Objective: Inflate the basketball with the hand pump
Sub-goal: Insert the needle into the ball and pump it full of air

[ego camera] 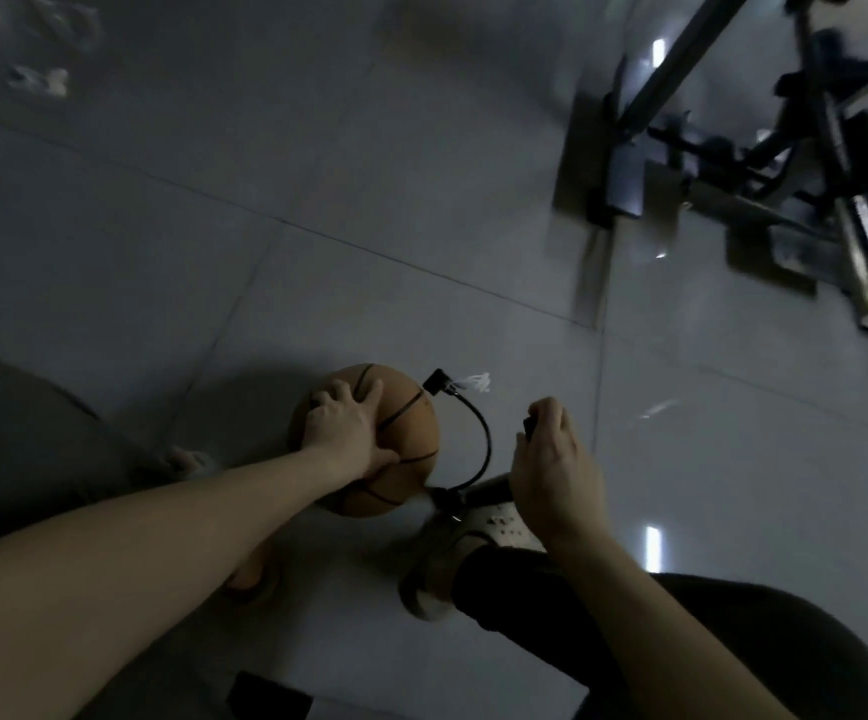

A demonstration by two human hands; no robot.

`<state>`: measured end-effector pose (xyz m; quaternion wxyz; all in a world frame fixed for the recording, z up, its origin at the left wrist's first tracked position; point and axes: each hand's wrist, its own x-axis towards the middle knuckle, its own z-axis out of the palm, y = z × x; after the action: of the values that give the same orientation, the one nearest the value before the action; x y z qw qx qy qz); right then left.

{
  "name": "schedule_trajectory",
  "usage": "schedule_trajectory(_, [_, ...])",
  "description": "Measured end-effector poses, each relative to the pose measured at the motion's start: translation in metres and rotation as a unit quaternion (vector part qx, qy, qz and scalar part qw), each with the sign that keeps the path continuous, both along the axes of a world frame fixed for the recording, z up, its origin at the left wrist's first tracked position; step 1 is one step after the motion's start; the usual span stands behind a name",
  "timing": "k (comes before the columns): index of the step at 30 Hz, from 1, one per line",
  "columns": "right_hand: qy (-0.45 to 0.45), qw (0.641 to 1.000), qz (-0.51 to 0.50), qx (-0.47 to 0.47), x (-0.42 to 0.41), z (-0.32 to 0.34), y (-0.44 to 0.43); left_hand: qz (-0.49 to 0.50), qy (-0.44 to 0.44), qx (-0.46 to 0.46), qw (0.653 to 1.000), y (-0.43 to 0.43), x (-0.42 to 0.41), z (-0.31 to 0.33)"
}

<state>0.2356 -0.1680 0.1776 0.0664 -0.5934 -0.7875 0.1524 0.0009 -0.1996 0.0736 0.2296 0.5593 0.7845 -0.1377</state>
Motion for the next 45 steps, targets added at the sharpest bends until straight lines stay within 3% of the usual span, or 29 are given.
schedule_trajectory(8, [0.000, 0.998, -0.035, 0.051, 0.024, 0.119, 0.004, -0.014, -0.028, 0.008, 0.999, -0.002, 0.008, 0.008])
schedule_trajectory(16, [-0.006, 0.995, 0.009, 0.095, 0.008, 0.068, -0.016, -0.027, -0.022, 0.004, 0.999, 0.002, 0.017, 0.011])
schedule_trajectory(34, [-0.026, 0.999, 0.019, 0.010, 0.008, -0.070, -0.009, -0.068, 0.021, 0.032, 0.997, -0.002, 0.030, 0.001])
schedule_trajectory(40, [-0.024, 0.999, 0.027, -0.018, 0.002, -0.058, -0.013, -0.056, 0.025, 0.025, 0.998, -0.003, 0.030, 0.001])
schedule_trajectory(45, [0.001, 0.999, 0.041, 0.032, 0.001, 0.014, -0.006, -0.055, 0.032, 0.011, 0.998, 0.004, 0.027, 0.004])
